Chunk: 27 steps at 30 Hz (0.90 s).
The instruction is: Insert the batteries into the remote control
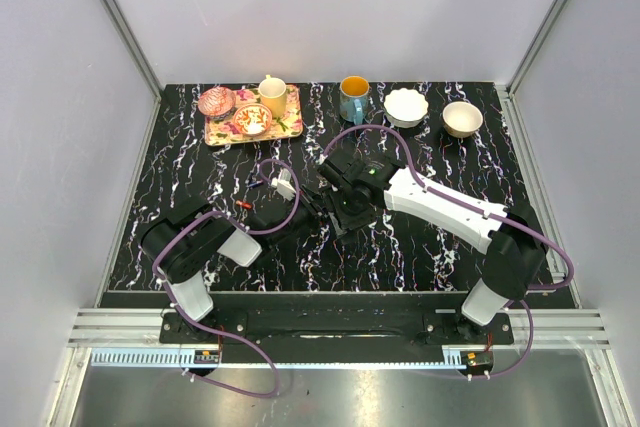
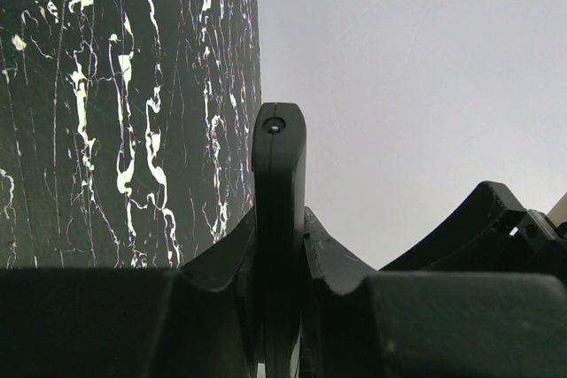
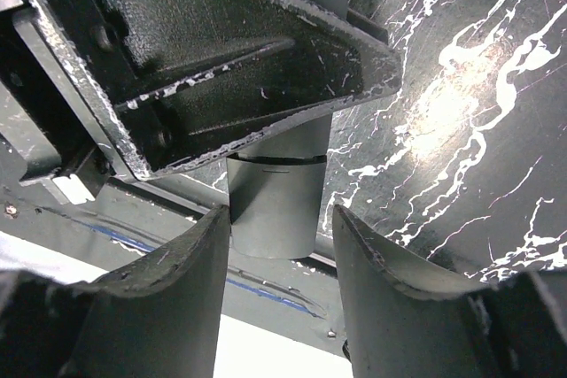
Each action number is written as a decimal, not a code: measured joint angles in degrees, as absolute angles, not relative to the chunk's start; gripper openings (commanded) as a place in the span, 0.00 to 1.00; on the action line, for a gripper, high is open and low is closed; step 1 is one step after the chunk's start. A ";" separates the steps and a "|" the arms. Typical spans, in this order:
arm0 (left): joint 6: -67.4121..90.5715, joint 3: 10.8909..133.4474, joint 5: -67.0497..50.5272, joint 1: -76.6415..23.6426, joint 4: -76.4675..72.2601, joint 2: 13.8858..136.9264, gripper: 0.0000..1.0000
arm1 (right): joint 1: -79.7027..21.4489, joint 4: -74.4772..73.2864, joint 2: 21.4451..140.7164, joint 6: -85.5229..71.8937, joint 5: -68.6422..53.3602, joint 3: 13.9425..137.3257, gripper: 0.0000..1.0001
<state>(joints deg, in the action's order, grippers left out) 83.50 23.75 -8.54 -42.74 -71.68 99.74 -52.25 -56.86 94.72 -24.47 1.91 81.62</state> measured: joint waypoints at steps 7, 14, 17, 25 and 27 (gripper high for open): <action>83.53 23.75 -8.54 -42.74 -71.68 99.74 0.00 | -52.25 -56.95 94.48 -24.56 2.37 82.39 0.65; 83.50 23.75 -8.54 -42.74 -71.68 99.74 0.00 | -52.25 -58.17 91.39 -24.73 2.55 85.25 0.68; 83.50 23.75 -8.54 -42.74 -71.68 99.74 0.00 | -51.90 -58.28 88.20 -25.15 3.46 85.25 0.69; 84.18 23.66 -9.21 -42.54 -71.68 99.13 0.00 | -42.33 -45.65 67.48 -30.04 -0.10 65.25 0.75; 84.79 23.20 -10.50 -42.09 -71.70 98.32 0.00 | -40.51 -41.25 63.51 -32.08 -3.79 58.85 0.78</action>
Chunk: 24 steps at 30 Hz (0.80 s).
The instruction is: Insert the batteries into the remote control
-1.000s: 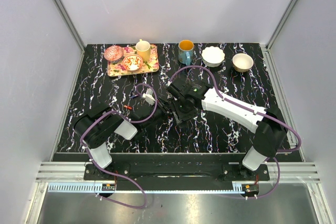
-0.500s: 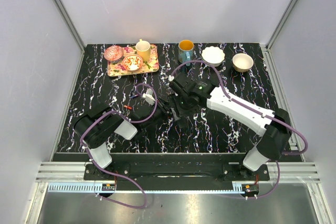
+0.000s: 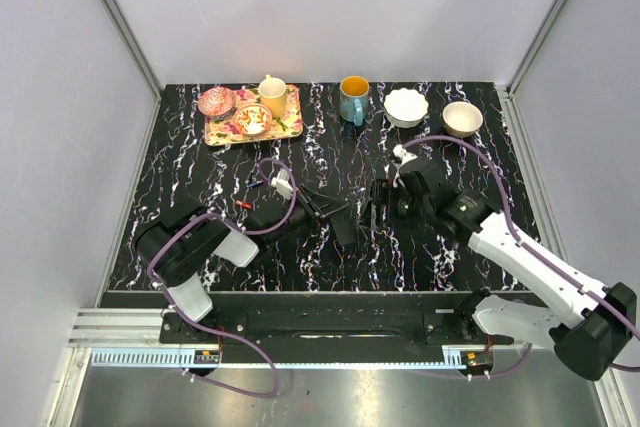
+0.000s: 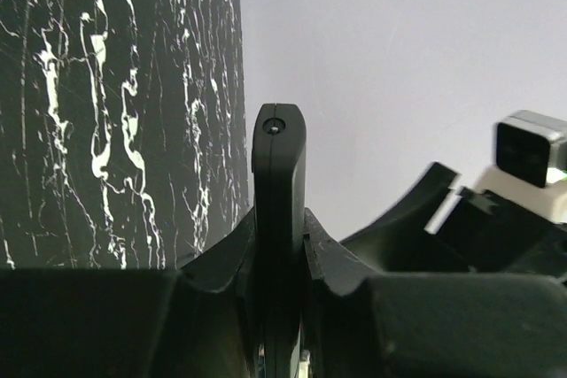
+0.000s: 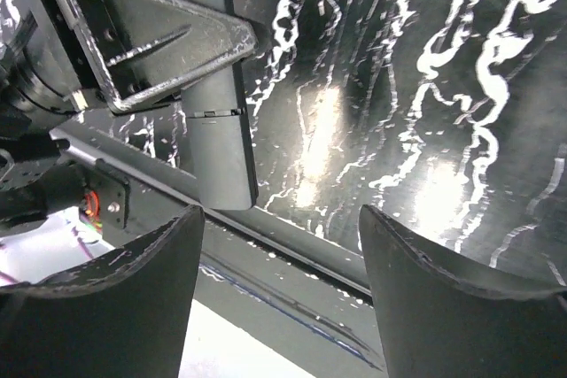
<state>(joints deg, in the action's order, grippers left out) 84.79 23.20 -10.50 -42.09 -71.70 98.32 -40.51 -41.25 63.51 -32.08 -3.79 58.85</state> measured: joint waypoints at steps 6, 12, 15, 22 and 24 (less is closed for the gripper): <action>87.18 22.81 -15.33 -40.80 -71.72 96.77 0.00 | -39.00 -27.33 60.23 -37.45 -13.76 47.42 0.82; 88.40 22.74 -18.20 -40.71 -71.72 95.70 0.00 | -37.21 -16.36 58.04 -40.84 -20.43 42.13 0.81; 88.55 22.74 -18.98 -40.71 -71.72 95.02 0.00 | -36.95 -11.77 58.08 -42.06 -23.14 40.49 0.79; 88.58 22.76 -19.81 -40.71 -71.75 94.00 0.00 | -36.80 -5.41 60.12 -43.77 -27.03 37.10 0.75; 88.58 22.76 -20.01 -40.71 -71.75 93.80 0.00 | -36.75 -3.55 60.75 -44.27 -28.18 36.03 0.72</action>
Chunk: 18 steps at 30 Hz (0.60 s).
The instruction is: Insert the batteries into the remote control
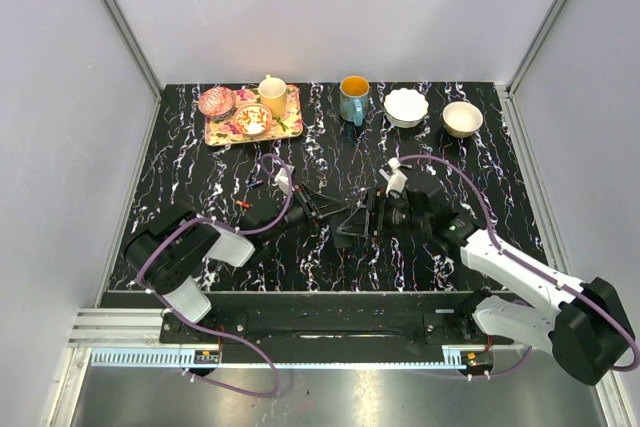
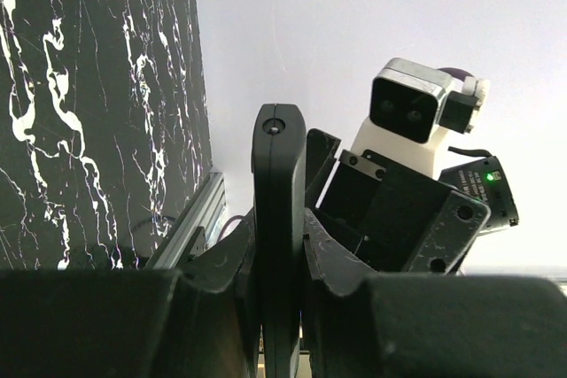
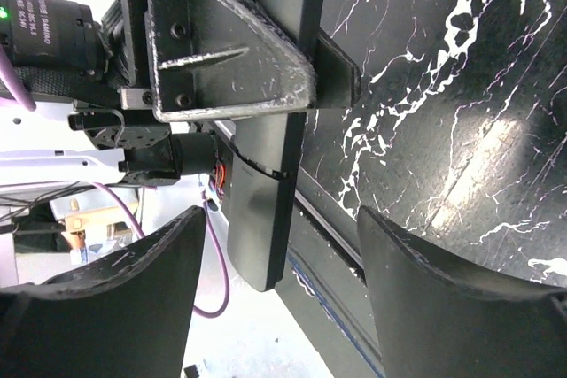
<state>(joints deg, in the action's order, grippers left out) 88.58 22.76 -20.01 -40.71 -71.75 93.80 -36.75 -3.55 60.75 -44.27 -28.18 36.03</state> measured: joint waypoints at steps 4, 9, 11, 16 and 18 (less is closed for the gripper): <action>88.58 22.79 -20.23 -40.71 -71.75 93.60 0.00 | -36.73 0.40 62.11 -45.58 -30.61 34.41 0.66; 88.58 22.79 -20.38 -40.71 -71.75 92.92 0.00 | -36.73 5.58 63.96 -47.59 -33.61 33.10 0.59; 88.58 22.81 -20.40 -40.71 -71.75 92.73 0.00 | -36.73 7.79 64.90 -48.56 -34.74 32.53 0.56; 88.55 22.81 -20.45 -40.71 -71.75 92.60 0.00 | -36.73 11.42 66.30 -50.33 -36.71 31.20 0.50; 88.55 22.81 -20.47 -40.71 -71.75 92.47 0.00 | -36.73 12.45 66.52 -50.96 -37.23 31.05 0.45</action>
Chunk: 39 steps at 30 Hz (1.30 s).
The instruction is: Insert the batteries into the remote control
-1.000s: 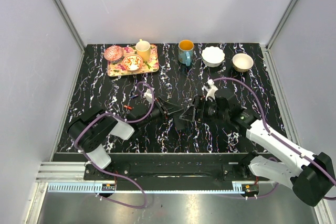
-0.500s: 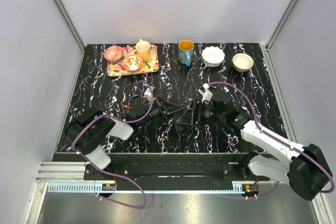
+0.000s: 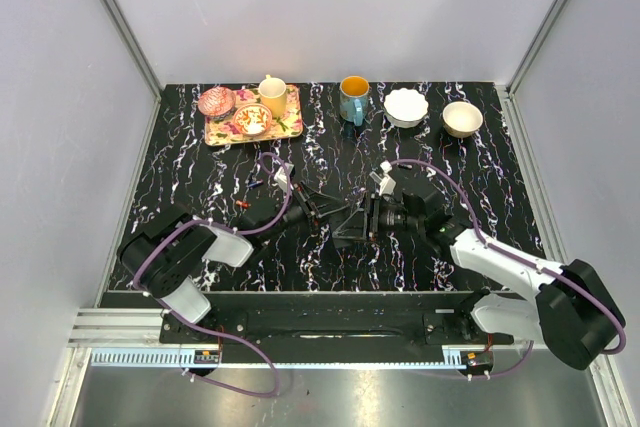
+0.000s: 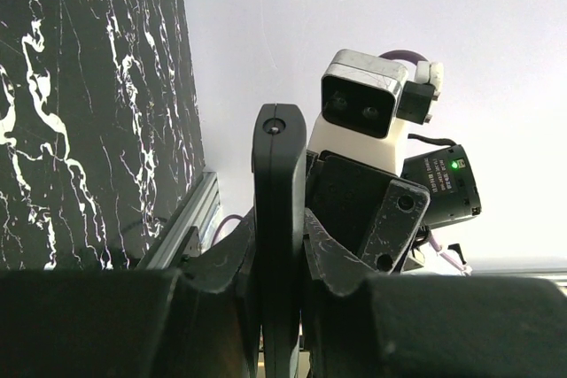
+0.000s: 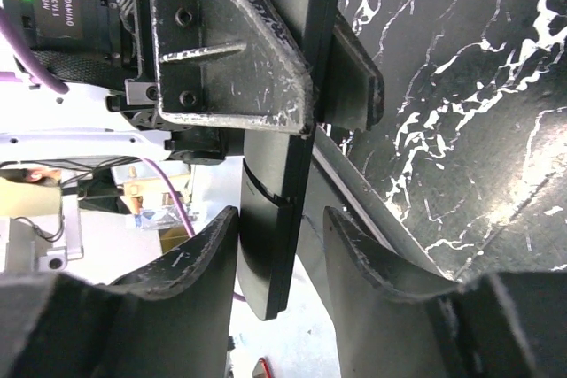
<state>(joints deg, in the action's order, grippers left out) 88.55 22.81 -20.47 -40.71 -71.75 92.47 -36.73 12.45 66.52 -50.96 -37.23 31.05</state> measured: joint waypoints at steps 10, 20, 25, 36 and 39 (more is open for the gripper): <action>88.12 22.81 -20.53 -40.77 -71.75 91.94 0.00 | -36.69 16.84 68.05 -54.54 -38.94 30.46 0.17; 87.29 22.81 -20.51 -40.75 -71.68 91.33 0.00 | -36.34 18.94 69.21 -57.08 -40.64 30.30 0.00; 86.63 22.81 -20.49 -40.91 -71.55 90.52 0.00 | -36.23 19.70 69.30 -57.93 -41.23 30.30 0.00; 81.60 22.81 -19.20 -43.05 -69.45 85.82 0.00 | -35.81 22.59 69.89 -59.57 -46.09 30.68 0.00; 81.06 22.81 -18.31 -43.46 -69.45 85.47 0.00 | -35.40 22.87 70.35 -59.86 -47.20 31.18 0.00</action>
<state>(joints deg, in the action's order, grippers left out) 81.06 22.81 -18.31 -43.46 -69.45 85.47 -35.40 22.87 70.35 -59.86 -47.20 31.18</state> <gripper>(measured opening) 0.212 0.240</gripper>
